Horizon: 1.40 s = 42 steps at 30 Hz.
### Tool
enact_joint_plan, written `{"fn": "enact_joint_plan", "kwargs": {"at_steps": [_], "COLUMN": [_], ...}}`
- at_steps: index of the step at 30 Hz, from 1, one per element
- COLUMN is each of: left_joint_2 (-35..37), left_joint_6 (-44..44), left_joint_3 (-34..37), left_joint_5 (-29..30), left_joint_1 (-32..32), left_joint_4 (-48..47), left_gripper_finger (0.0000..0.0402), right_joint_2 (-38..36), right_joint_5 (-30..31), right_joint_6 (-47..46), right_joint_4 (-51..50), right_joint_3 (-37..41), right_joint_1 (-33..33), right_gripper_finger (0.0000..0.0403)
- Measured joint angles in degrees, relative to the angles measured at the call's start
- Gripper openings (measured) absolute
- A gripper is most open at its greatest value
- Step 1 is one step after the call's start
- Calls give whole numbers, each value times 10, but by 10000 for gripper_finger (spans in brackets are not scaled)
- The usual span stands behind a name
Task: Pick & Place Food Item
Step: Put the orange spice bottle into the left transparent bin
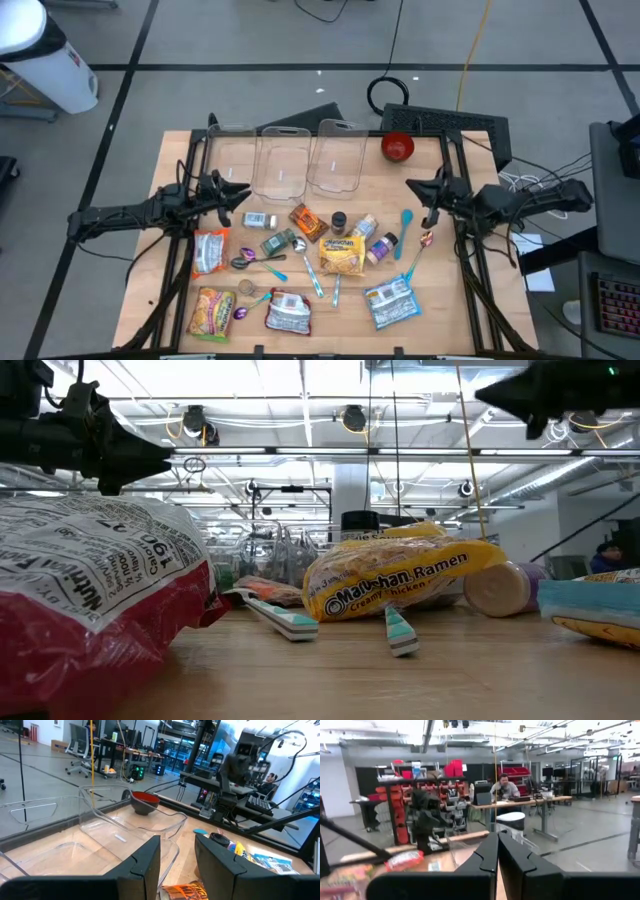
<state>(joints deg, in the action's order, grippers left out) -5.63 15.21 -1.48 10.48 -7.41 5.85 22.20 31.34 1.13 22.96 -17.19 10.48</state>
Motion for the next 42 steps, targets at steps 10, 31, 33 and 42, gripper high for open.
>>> {"fn": "enact_joint_plan", "kwargs": {"at_steps": [10, 31, 33, 42], "left_joint_2": [0, 0, -1, -137], "left_joint_6": [58, 152, 123, 43], "left_joint_3": [0, -35, -71, -344], "left_joint_5": [1, 61, 61, 39], "left_joint_1": [0, 0, 0, 0], "left_joint_4": [21, 391, 342, -91], "left_gripper_finger": [127, 127, 127, 127], "right_joint_2": [294, 424, 424, 425], "right_joint_5": [2, 1, 1, 2], "right_joint_6": [-45, -119, -142, -150], "right_joint_4": [146, 269, 270, 318], "right_joint_3": [-128, -165, -165, -165], "right_joint_1": [0, 0, 0, -5], "right_gripper_finger": [4, 4, 4, 12]}}
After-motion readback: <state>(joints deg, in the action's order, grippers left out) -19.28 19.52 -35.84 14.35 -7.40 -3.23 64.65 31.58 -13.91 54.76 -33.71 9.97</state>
